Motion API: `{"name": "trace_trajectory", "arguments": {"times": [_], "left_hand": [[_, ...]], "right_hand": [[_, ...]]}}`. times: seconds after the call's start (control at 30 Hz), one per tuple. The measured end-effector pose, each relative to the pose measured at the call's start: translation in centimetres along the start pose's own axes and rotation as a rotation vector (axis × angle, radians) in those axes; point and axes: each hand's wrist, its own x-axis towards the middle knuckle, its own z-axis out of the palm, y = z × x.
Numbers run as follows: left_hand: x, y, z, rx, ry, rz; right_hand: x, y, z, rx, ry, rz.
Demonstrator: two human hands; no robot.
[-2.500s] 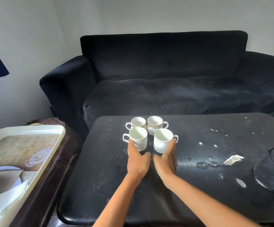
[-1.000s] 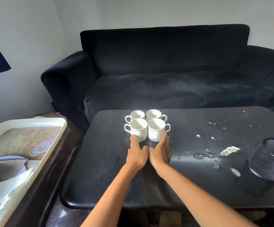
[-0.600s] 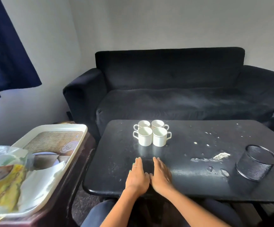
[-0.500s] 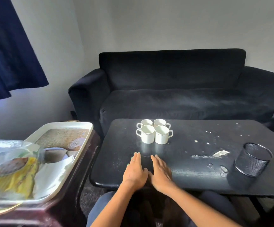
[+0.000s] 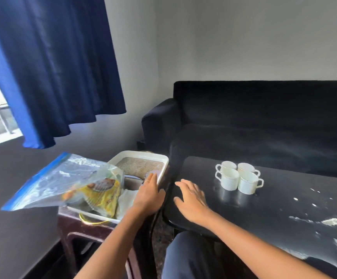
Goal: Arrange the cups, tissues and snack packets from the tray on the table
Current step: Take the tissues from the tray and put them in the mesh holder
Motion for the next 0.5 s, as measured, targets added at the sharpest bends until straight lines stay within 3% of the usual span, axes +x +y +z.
{"name": "trace_trajectory", "arguments": {"times": [0.23, 0.5], "left_hand": [[0.8, -2.7, -2.3, 0.202, -0.236, -0.225], [1.9, -3.3, -1.9, 0.318, -0.495, -0.244]], "right_hand": [[3.6, -5.2, 2.8, 0.011, -0.051, -0.133], [8.2, -6.8, 3.9, -0.074, -0.191, -0.080]]}}
